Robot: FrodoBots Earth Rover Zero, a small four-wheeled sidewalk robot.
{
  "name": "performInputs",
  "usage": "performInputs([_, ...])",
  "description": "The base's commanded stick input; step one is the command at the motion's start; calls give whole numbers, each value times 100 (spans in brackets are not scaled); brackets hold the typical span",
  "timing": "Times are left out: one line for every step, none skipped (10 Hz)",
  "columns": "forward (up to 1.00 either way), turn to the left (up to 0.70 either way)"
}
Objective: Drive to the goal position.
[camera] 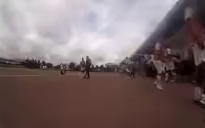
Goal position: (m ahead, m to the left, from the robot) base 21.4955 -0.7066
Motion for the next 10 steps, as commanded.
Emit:
performInputs([85,0])
performInputs([85,-2])
performInputs([85,-17])
performInputs([85,-34])
performInputs([85,-34])
performInputs([85,-34])
performInputs([85,-34])
performInputs([85,-34])
performInputs([85,-34])
performInputs([85,-34])
